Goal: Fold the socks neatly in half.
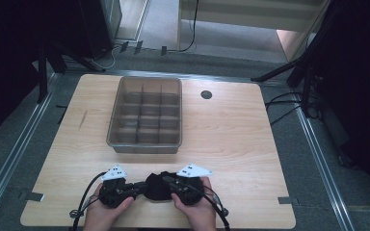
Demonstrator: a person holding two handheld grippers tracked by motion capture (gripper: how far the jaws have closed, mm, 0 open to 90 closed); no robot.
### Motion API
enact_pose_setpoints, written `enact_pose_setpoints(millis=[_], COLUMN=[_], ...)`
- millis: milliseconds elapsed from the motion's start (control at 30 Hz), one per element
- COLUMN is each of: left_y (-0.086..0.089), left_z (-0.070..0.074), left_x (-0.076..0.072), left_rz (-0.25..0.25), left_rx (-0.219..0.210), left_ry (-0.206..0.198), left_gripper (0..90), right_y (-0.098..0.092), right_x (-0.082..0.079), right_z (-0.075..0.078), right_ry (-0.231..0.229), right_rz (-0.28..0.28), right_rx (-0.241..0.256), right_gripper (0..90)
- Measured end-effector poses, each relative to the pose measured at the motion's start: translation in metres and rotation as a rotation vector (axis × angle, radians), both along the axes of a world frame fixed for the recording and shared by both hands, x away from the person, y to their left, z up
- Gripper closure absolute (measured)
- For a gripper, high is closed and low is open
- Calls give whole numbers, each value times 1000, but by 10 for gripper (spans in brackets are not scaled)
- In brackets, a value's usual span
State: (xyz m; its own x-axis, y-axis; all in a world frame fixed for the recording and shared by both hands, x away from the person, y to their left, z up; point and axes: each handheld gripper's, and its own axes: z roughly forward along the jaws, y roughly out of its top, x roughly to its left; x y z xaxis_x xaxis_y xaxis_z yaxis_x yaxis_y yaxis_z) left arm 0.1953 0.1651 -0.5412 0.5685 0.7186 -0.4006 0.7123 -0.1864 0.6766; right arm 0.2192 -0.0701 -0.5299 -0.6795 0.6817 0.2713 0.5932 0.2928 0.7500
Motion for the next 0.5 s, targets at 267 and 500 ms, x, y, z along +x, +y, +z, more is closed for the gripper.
enact_pose_setpoints(millis=[267, 500], left_y=[0, 4], left_z=[-6, -2], left_x=[2, 2], left_rz=[6, 5], left_rx=[-16, -60], left_ry=[5, 13], left_gripper=[840, 639], right_y=[-7, -73], right_x=[11, 9], right_z=[-4, 15], right_ry=[72, 76], right_rz=[-19, -222], right_rx=[26, 27], right_gripper=[784, 725])
